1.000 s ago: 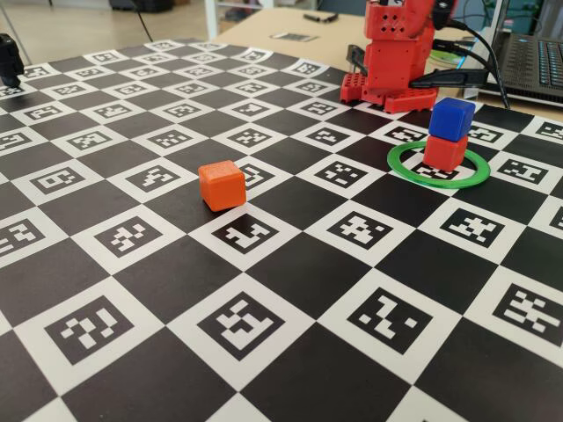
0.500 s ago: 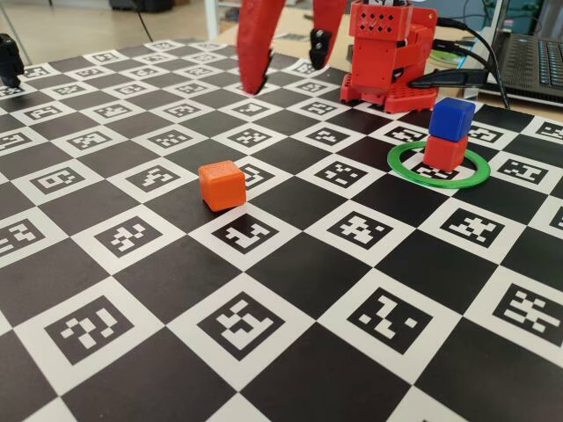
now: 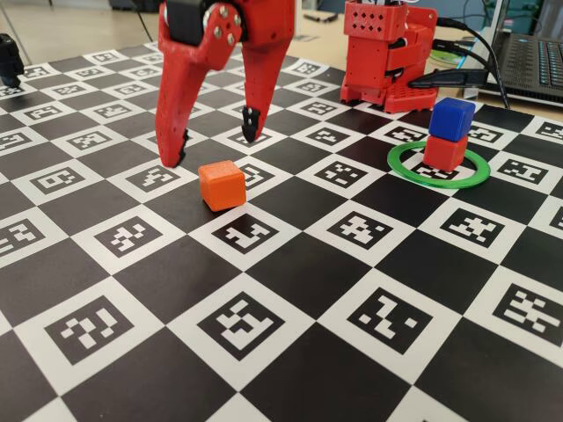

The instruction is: Grab the red cube then put it in the green circle then put the blue cube on top and finally the orange cube on top

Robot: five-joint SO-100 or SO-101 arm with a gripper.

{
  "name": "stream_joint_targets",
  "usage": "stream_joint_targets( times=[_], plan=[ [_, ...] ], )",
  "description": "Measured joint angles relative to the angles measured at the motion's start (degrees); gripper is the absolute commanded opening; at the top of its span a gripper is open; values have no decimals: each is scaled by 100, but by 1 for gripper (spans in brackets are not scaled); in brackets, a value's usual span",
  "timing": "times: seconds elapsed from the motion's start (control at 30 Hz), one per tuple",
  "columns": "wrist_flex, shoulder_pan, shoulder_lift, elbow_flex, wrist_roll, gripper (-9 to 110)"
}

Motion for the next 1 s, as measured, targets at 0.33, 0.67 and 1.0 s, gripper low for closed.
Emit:
stream_joint_targets(
  times=[0.33,0.67,1.0],
  plan=[
    [-624,0,-325,325,0,41],
    [-765,-26,-422,325,404,38],
    [-765,-26,-422,316,1564,38]
  ],
)
